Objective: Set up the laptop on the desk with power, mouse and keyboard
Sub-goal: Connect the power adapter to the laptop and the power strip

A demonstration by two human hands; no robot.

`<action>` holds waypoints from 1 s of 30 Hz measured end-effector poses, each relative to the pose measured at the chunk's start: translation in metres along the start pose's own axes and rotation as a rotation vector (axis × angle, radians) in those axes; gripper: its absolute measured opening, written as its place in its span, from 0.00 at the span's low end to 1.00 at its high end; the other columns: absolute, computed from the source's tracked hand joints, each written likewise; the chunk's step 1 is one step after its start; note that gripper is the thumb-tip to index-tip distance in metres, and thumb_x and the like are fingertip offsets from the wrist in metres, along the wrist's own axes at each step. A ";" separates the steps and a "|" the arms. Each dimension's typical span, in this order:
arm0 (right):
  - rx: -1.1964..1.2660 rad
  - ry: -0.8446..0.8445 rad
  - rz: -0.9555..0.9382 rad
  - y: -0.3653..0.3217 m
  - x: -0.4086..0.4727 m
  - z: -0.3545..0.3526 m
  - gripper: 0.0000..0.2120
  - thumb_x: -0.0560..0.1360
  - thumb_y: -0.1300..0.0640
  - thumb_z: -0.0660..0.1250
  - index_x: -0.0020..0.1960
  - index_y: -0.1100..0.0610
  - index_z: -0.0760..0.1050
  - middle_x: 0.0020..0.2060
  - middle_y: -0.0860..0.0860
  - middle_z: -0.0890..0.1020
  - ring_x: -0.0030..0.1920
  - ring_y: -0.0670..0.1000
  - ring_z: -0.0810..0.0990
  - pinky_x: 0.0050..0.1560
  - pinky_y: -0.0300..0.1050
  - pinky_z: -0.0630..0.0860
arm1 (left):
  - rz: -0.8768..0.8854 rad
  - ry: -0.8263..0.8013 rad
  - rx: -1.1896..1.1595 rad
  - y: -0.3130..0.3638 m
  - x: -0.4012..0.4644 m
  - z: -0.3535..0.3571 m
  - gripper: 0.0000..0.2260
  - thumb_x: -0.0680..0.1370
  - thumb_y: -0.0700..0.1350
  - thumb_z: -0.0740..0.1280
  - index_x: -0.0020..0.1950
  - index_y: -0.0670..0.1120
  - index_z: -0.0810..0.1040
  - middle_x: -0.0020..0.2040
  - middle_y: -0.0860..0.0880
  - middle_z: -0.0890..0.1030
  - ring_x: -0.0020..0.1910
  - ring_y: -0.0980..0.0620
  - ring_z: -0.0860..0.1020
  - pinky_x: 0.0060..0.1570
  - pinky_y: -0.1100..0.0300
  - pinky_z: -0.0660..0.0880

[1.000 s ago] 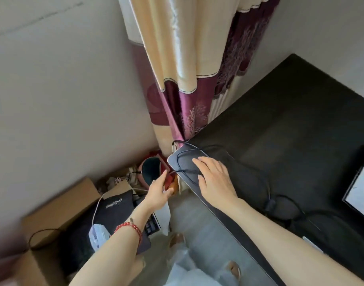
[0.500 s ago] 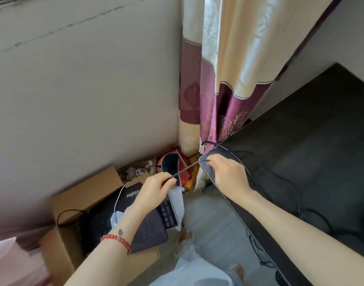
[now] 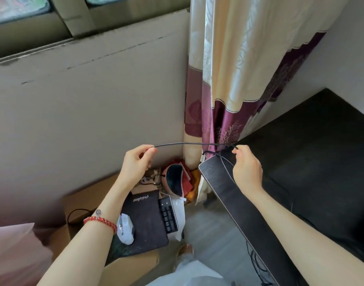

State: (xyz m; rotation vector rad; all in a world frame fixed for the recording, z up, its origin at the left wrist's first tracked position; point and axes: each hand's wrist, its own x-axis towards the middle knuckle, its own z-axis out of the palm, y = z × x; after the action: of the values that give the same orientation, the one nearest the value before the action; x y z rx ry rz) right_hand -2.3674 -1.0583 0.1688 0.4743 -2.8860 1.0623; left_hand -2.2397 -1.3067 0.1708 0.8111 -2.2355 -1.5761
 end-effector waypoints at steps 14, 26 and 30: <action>0.180 0.463 0.121 0.086 -0.010 -0.190 0.11 0.79 0.62 0.53 0.54 0.62 0.73 0.43 0.51 0.76 0.42 0.51 0.73 0.44 0.45 0.69 | 0.369 -0.457 -0.218 0.213 -0.041 0.115 0.10 0.77 0.37 0.62 0.43 0.50 0.80 0.24 0.54 0.73 0.25 0.57 0.68 0.29 0.68 0.69; 0.368 0.616 0.342 0.223 -0.139 -0.385 0.11 0.79 0.61 0.56 0.52 0.53 0.76 0.30 0.51 0.73 0.23 0.42 0.71 0.31 0.35 0.75 | 0.030 -1.163 -0.590 0.383 -0.152 0.322 0.08 0.80 0.36 0.57 0.52 0.36 0.74 0.35 0.47 0.70 0.29 0.56 0.70 0.28 0.66 0.69; 0.378 0.606 0.545 0.272 -0.195 -0.402 0.11 0.79 0.63 0.55 0.53 0.57 0.76 0.29 0.53 0.73 0.23 0.48 0.72 0.31 0.40 0.74 | -0.201 -1.234 -0.564 0.368 -0.199 0.394 0.09 0.80 0.36 0.55 0.48 0.38 0.74 0.35 0.48 0.69 0.27 0.57 0.70 0.27 0.68 0.69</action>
State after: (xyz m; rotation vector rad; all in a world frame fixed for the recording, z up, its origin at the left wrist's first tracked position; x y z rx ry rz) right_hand -2.2920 -0.5526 0.2799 -0.5809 -2.3017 1.4948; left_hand -2.3923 -0.7972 0.3877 -0.2349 -2.0336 -3.1631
